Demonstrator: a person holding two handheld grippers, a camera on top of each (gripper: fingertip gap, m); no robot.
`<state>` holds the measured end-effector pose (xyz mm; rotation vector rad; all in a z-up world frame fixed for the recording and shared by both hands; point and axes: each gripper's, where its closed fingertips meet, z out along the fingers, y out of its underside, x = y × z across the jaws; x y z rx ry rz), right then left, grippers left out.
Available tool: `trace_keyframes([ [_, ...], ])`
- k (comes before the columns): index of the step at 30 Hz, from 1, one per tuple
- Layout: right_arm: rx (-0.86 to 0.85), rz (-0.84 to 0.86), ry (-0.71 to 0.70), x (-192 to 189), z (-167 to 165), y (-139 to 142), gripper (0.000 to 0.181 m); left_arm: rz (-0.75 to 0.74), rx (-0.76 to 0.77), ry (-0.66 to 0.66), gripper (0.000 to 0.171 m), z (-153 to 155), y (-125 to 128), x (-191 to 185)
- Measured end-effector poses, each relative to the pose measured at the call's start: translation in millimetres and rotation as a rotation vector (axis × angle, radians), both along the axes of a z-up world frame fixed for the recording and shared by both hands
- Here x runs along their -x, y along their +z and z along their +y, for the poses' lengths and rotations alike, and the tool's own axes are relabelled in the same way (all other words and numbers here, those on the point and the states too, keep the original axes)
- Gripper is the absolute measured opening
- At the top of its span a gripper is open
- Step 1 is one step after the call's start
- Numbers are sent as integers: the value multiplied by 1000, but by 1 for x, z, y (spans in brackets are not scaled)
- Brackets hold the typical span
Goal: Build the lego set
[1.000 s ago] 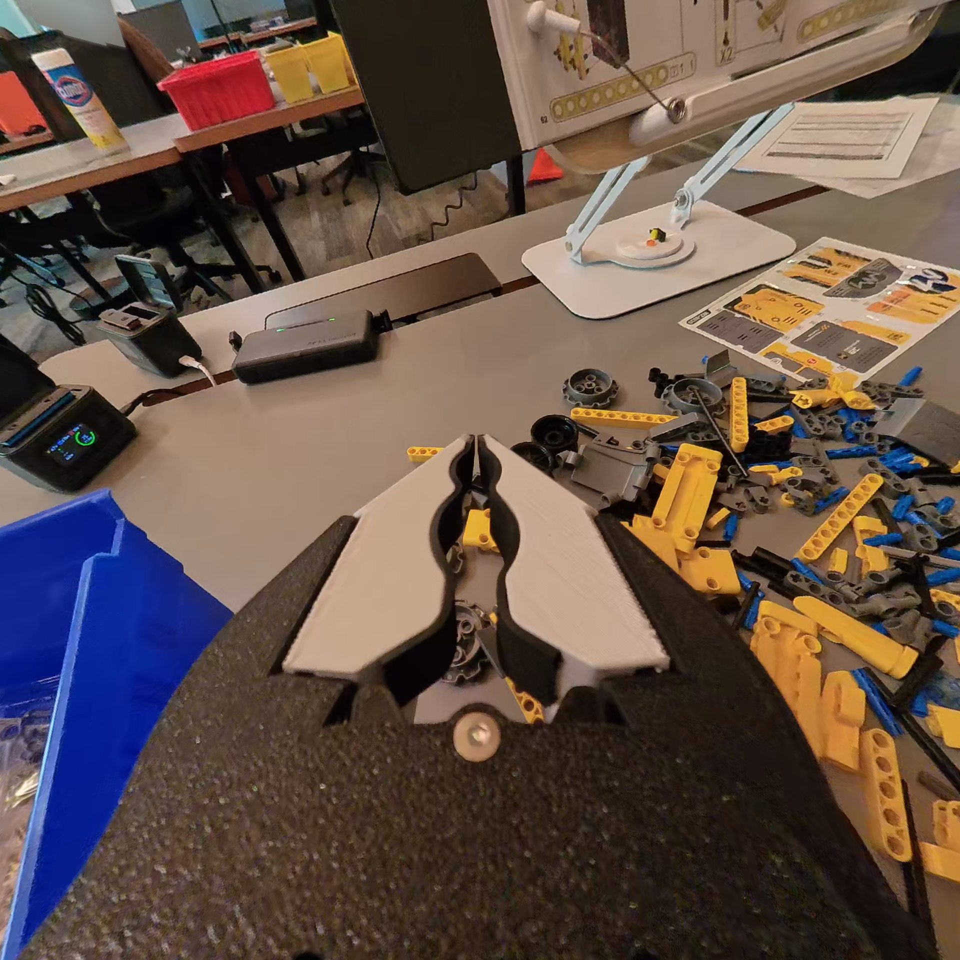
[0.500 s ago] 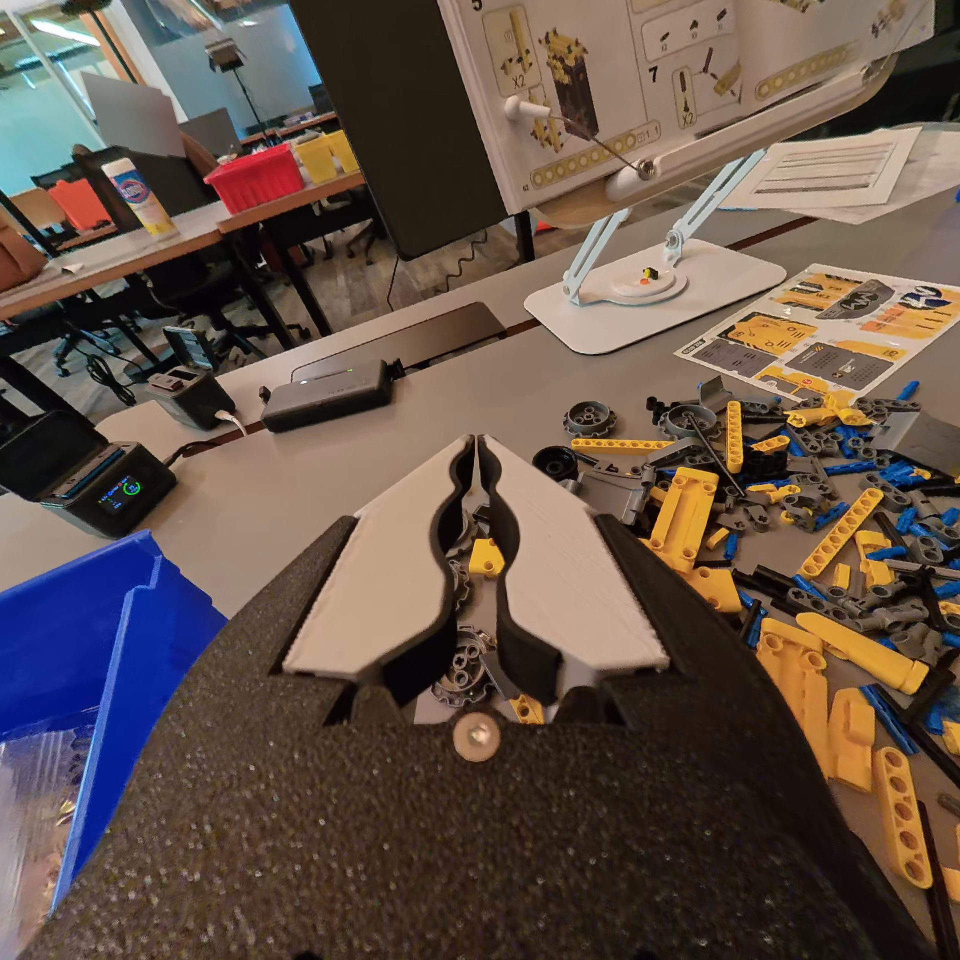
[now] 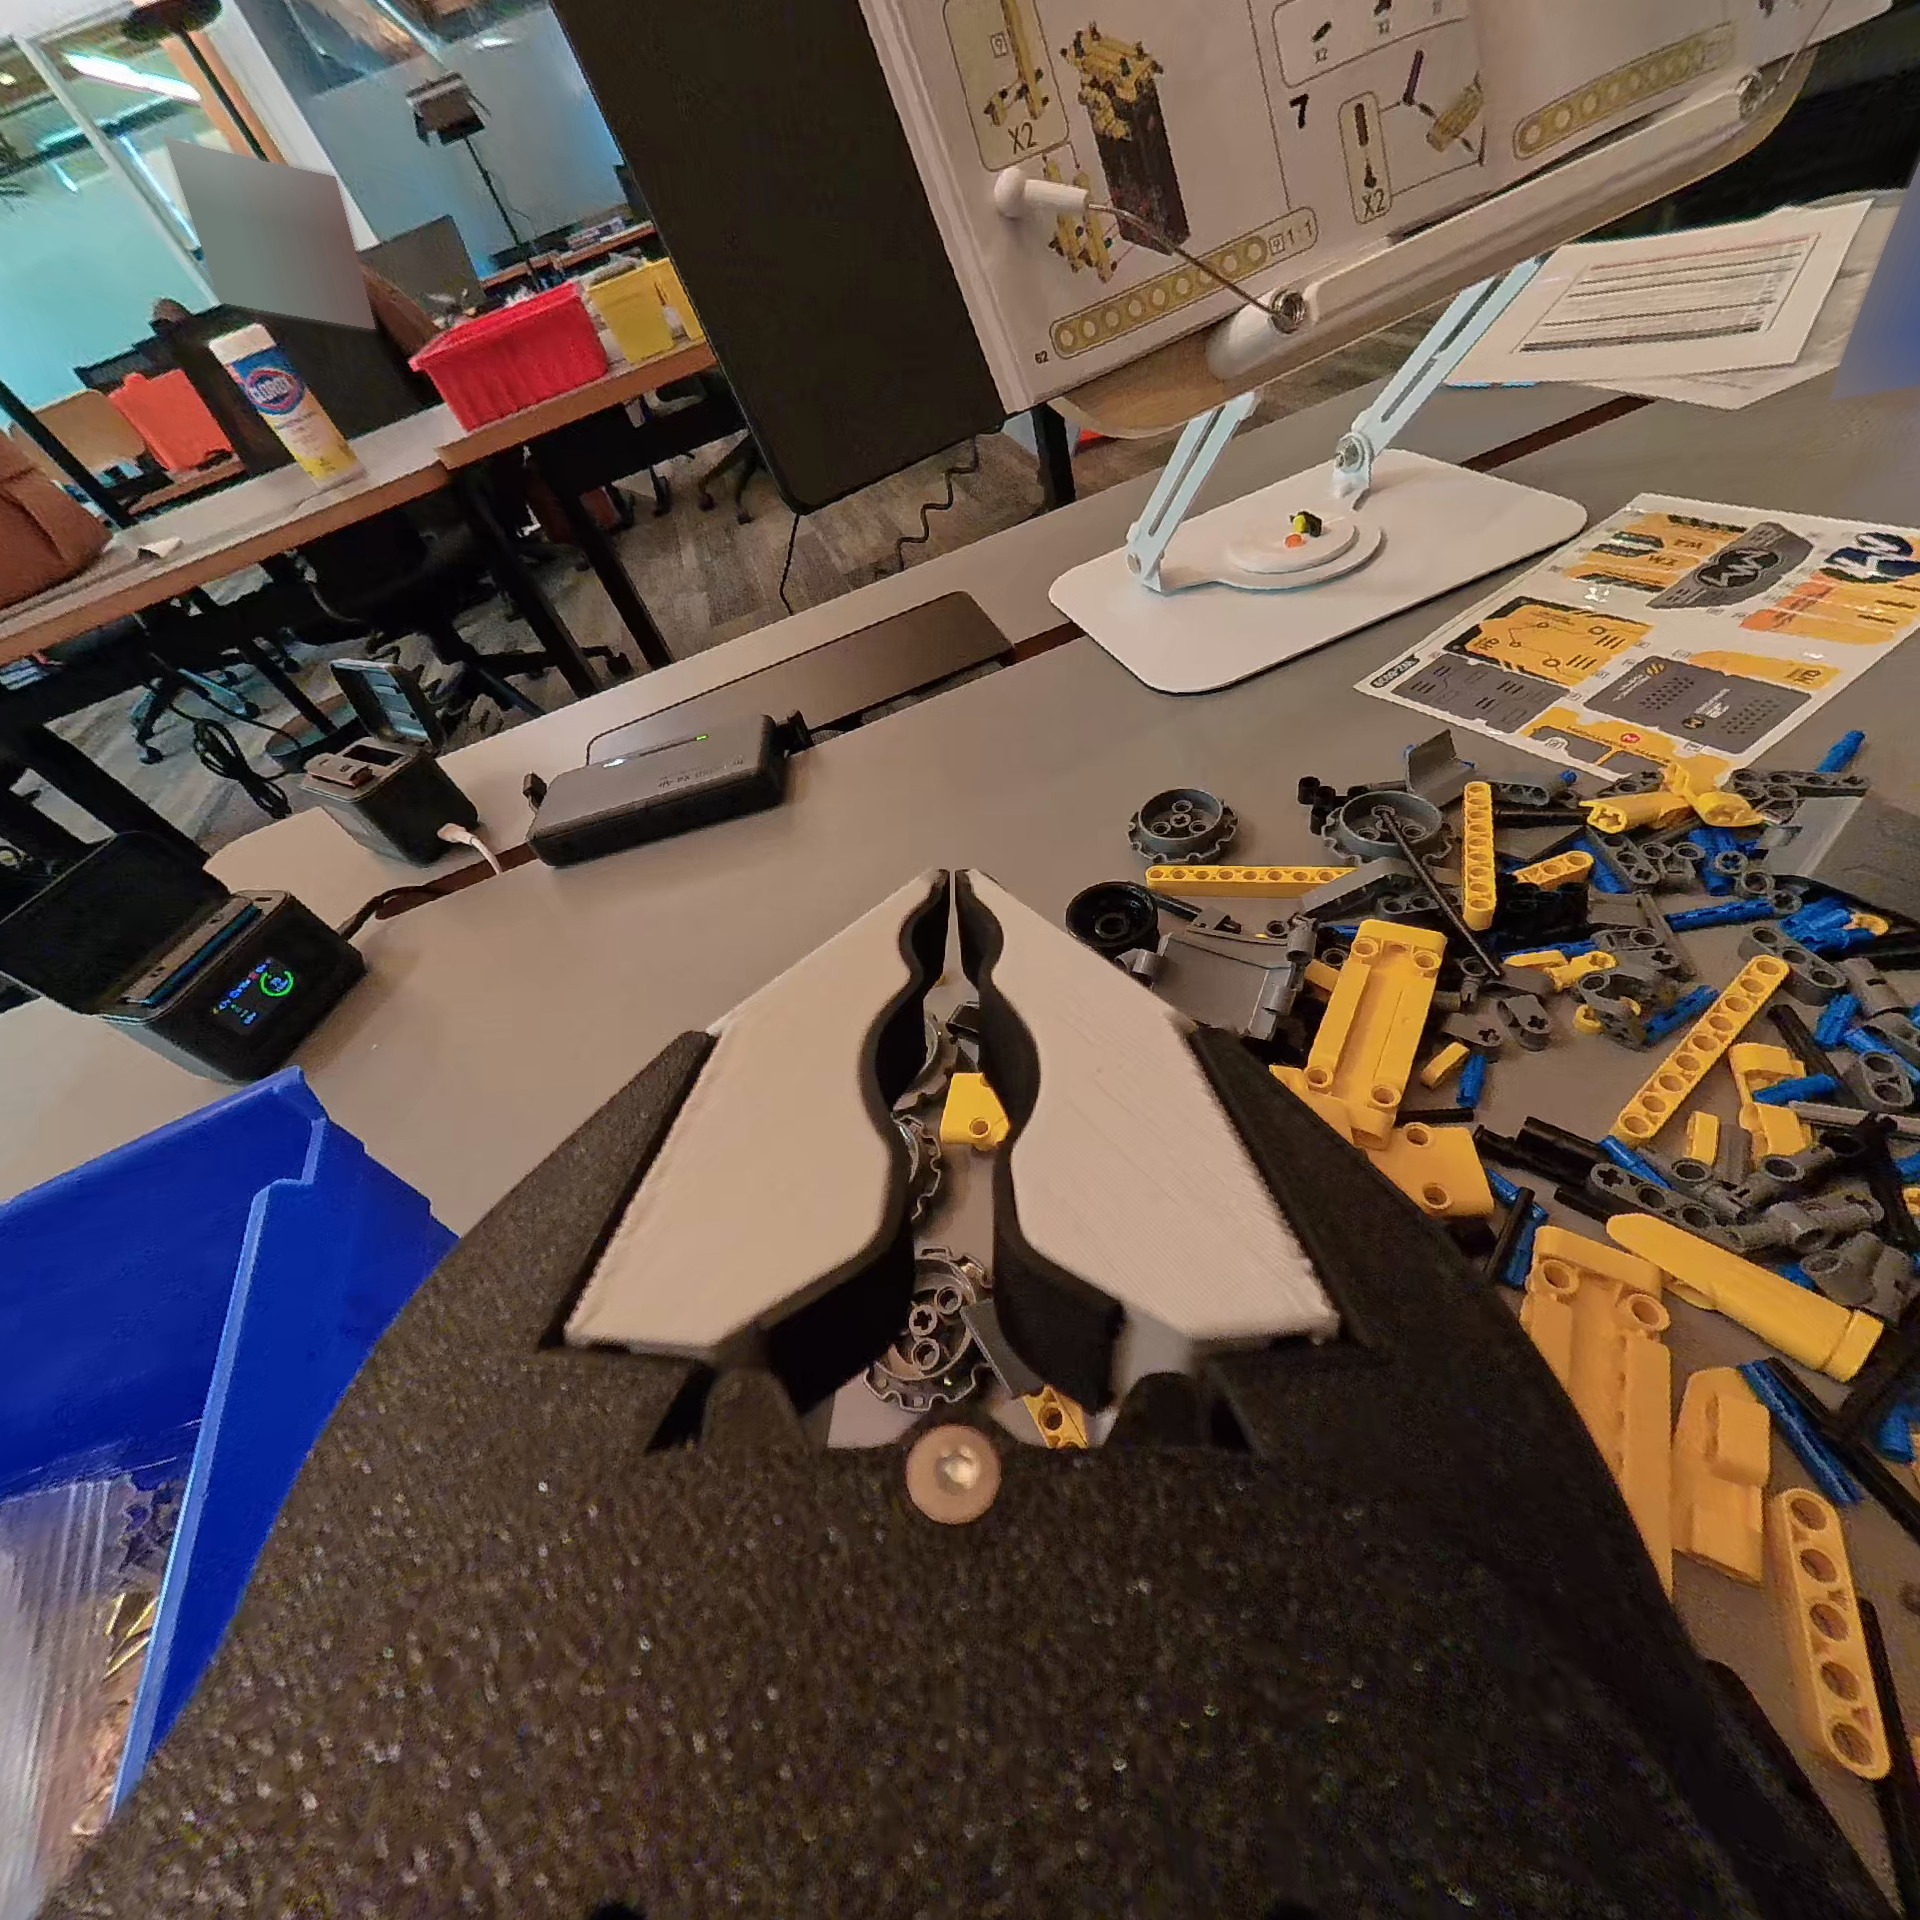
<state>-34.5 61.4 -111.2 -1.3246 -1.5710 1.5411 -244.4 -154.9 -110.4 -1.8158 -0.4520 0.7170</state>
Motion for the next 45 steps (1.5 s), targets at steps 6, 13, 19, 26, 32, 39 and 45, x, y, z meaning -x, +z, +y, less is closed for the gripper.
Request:
trace_keyframes([
  [6,-5,5,-9,0,2,1,32,0,3,-1,0,0,0,0],
  [13,-10,0,-4,0,1,0,32,-1,11,-3,0,1,-2,0],
  [19,-16,2,-12,0,3,0,31,-8,15,-5,0,2,-4,0],
  [26,-22,-4,-11,1,2,-2,32,-6,18,-5,0,2,-3,0],
  [32,-22,-3,-12,1,2,-2,32,-6,18,-4,0,2,-4,0],
  [39,-51,10,-35,0,6,2,32,-12,16,5,0,0,-4,2],
  [45,-61,41,-45,-2,6,10,32,-43,-16,-34,0,4,-3,-4],
])
